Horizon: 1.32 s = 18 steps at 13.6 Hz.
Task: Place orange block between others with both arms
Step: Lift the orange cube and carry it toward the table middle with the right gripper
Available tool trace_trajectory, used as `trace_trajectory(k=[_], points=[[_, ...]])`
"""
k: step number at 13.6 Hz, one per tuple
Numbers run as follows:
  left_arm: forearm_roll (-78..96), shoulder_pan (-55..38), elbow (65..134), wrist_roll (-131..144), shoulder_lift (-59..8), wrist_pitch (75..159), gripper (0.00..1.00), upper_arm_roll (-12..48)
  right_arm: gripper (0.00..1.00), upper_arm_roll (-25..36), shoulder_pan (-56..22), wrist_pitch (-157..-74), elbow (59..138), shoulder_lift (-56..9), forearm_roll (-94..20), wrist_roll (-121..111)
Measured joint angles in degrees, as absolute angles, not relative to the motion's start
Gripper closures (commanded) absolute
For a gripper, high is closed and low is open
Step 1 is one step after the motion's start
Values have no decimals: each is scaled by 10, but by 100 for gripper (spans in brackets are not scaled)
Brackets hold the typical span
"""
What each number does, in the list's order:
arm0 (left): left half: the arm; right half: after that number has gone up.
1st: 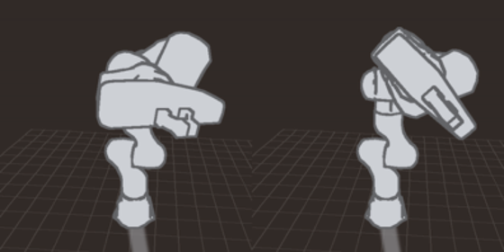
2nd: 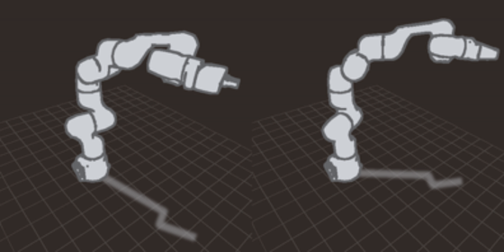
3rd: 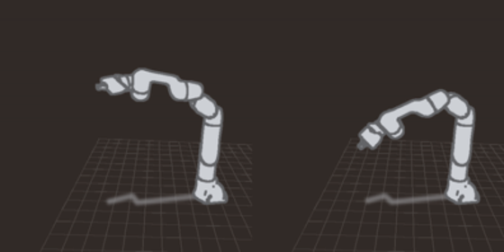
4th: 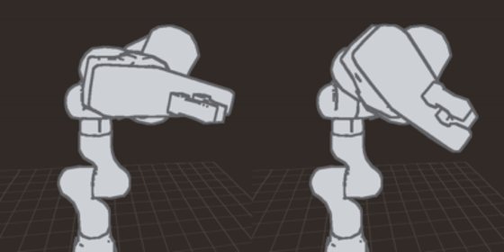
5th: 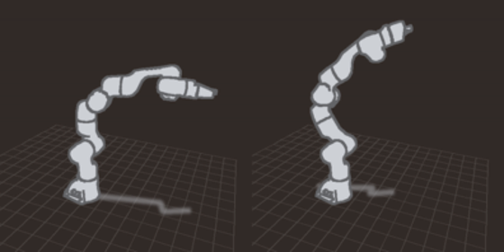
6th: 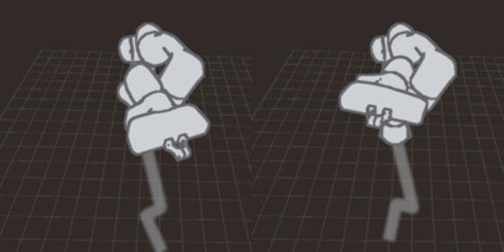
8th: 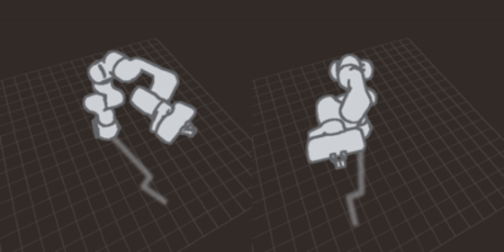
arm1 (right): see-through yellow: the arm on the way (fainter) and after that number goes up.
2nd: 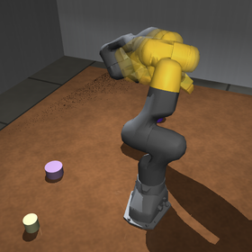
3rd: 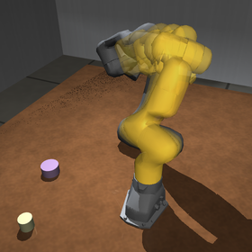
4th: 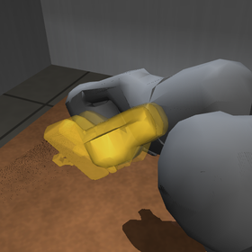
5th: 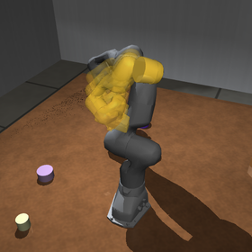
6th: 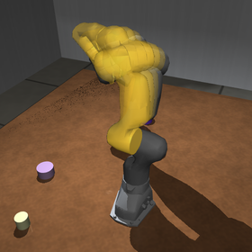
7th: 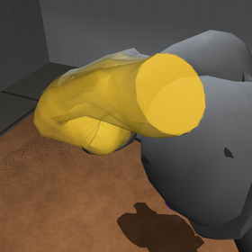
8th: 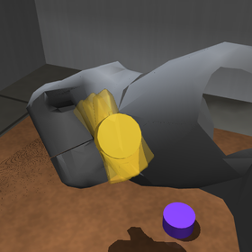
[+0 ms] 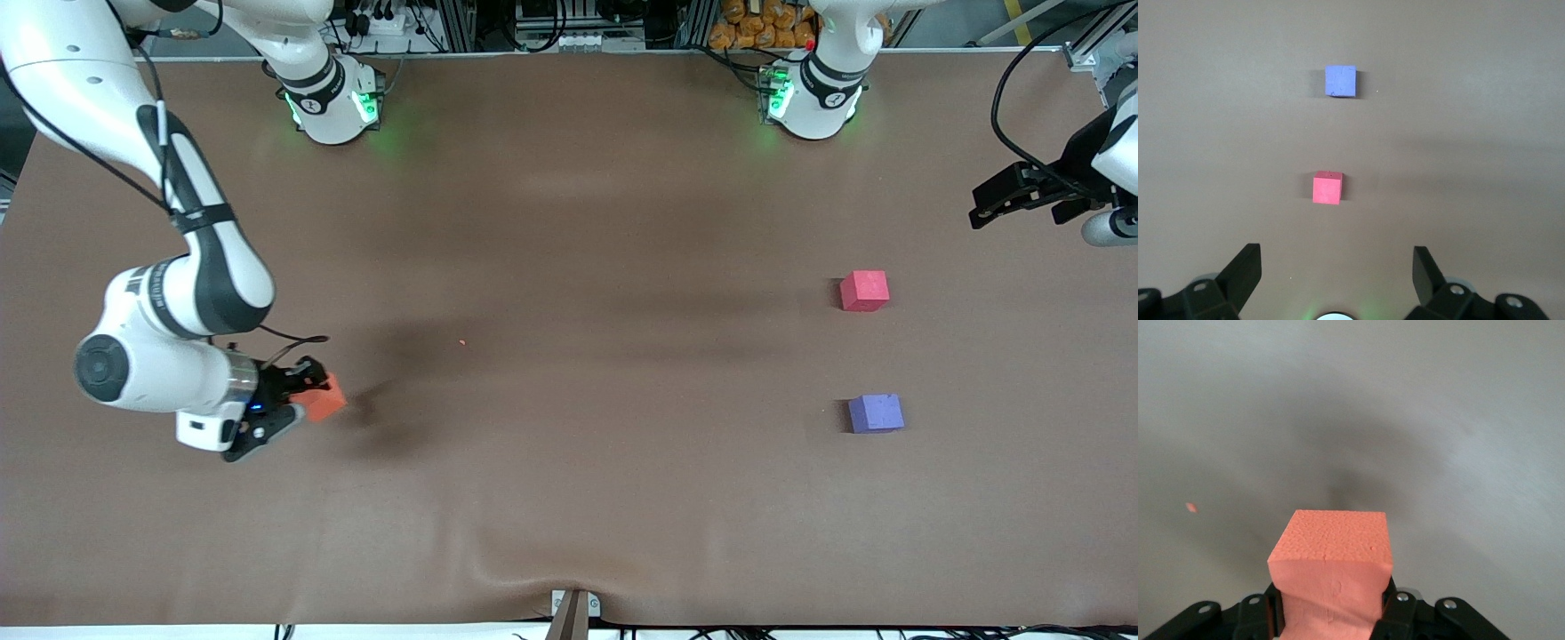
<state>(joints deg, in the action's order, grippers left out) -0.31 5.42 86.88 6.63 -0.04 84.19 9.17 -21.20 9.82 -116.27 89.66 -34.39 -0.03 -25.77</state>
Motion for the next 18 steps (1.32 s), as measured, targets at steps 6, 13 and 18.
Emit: trace_trajectory(k=[6, 13, 18], points=[[-3, 54, 876, 66, 0, 842, 0, 92, 100, -258, 11, -1203, 893, -344, -1, -256], [-3, 50, 891, 66, -3, 856, 0, 96, 100, -256, -80, -1278, 896, -371, 0, -160], [-3, 46, 908, 66, -18, 876, 0, 115, 100, -214, -179, -1312, 866, -404, 0, 11]])
